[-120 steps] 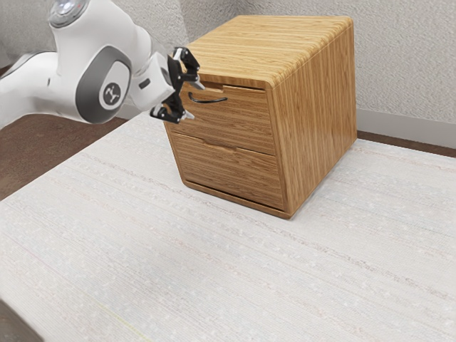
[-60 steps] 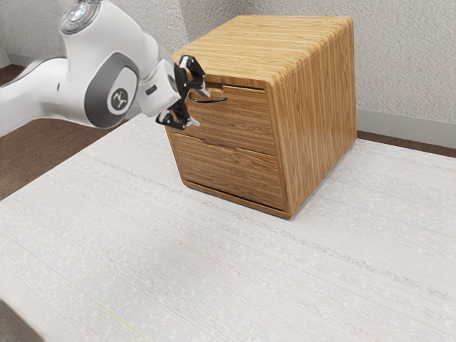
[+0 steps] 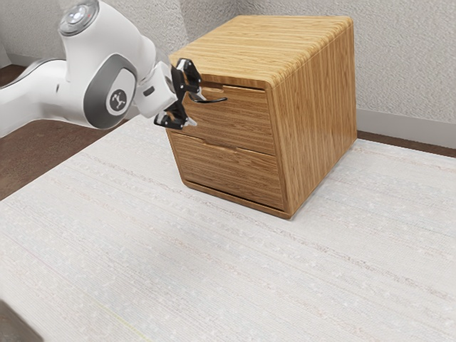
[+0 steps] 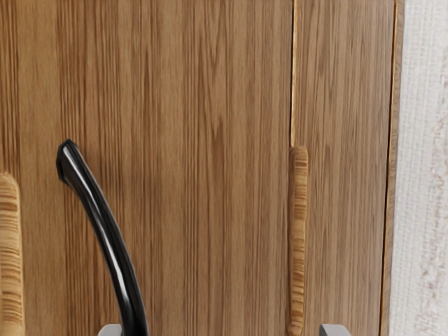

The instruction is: Pull the drawer handle with one arm to open the drawer

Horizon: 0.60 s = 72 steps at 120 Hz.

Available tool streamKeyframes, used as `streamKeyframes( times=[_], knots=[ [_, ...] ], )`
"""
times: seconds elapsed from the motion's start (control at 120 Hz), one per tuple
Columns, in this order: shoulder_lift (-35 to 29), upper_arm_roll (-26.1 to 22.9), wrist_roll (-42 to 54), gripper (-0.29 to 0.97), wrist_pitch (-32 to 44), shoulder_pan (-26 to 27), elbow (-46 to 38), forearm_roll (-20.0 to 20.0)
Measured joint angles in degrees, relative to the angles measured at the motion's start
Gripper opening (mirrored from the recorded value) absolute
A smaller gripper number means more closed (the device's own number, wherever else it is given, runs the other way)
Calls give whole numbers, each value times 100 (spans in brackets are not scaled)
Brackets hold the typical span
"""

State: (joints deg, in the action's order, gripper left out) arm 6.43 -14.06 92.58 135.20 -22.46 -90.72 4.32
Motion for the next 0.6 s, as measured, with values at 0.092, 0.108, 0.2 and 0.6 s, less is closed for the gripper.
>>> streamKeyframes(
  times=[0.092,0.108,0.2,0.6],
  knots=[
    [1,0,2,28,4,-3,0,2],
    [1,0,3,27,4,-3,0,2],
    [-3,0,5,25,5,-6,-5,-2],
    [-158,4,4,16,-5,7,-74,-26]
  ],
)
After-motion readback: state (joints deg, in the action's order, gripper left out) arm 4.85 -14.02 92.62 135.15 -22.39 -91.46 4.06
